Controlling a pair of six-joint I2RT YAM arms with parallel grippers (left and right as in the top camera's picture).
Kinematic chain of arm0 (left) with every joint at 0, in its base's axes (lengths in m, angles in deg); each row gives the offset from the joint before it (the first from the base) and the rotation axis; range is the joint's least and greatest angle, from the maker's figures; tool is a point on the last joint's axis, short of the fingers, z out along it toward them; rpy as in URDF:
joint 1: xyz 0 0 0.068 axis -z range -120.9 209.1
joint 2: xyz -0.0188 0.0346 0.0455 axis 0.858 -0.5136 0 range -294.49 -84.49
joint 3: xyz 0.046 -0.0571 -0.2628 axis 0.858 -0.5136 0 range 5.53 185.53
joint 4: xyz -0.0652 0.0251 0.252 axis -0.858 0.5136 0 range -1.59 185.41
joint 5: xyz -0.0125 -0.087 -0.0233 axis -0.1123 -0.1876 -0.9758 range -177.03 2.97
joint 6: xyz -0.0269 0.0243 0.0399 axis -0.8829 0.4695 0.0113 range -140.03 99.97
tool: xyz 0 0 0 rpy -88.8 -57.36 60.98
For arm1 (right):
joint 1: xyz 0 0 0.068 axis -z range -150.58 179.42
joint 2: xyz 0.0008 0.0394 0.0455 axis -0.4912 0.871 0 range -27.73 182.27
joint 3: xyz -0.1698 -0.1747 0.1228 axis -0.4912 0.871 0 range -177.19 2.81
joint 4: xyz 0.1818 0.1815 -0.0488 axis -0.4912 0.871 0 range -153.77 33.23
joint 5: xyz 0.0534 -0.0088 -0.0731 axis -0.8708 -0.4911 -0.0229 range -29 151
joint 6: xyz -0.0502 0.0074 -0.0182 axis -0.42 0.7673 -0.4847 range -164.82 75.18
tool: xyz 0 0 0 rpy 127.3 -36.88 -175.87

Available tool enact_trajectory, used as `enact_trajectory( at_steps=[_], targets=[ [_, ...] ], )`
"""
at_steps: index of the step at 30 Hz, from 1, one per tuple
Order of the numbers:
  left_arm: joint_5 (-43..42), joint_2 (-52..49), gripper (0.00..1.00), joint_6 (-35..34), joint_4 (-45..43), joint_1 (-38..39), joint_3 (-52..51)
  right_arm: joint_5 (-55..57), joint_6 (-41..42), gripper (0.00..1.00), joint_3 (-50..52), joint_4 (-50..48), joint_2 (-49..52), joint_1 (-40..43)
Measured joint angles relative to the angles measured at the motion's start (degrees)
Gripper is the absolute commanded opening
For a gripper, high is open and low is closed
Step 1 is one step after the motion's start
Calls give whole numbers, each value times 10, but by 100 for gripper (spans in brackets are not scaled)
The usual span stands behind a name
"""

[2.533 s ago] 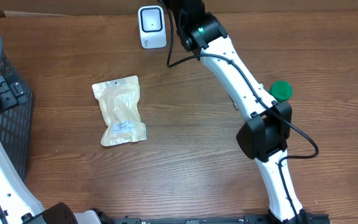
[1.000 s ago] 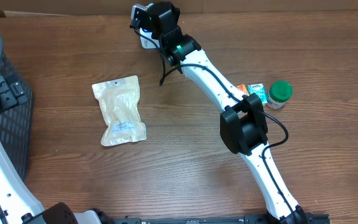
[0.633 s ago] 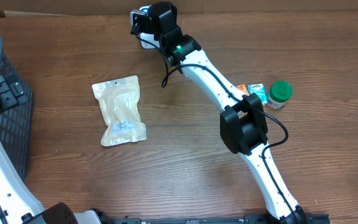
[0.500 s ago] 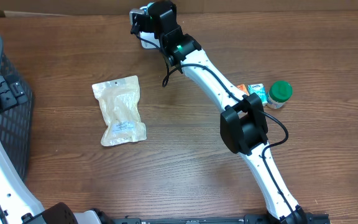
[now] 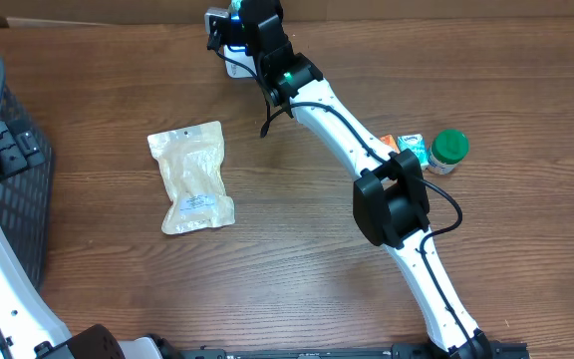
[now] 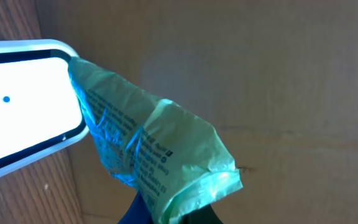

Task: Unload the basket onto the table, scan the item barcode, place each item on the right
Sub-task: 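Hold the teal packet in front of the scanner window, then carry the teal packet back and drop it beside the jar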

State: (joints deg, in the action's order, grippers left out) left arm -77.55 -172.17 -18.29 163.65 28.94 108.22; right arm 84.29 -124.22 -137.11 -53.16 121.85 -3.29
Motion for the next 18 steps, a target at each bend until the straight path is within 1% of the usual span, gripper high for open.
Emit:
enact_trajectory(
  at_steps=[4, 6, 8, 14, 16, 17, 18],
  targets=[
    [0, 0, 100, 0, 0, 0, 0, -8, 67, 4, 0, 33, -3, 0],
    [0, 0, 99, 0, 0, 0, 0, -17, 121, 4, 0, 57, -12, 1],
    [0, 0, 100, 0, 0, 0, 0, -23, 192, 4, 0, 80, -34, 1],
    [0, 0, 100, 0, 0, 0, 0, -33, 389, 4, 0, 230, -149, 2],
    [0, 0, 100, 0, 0, 0, 0, -34, 471, 4, 0, 297, -198, 2],
    [0, 0, 99, 0, 0, 0, 0, -36, 537, 4, -3, 352, -227, 2],
    [0, 0, 100, 0, 0, 0, 0, -35, 564, 4, -3, 376, -239, 2]
  ],
)
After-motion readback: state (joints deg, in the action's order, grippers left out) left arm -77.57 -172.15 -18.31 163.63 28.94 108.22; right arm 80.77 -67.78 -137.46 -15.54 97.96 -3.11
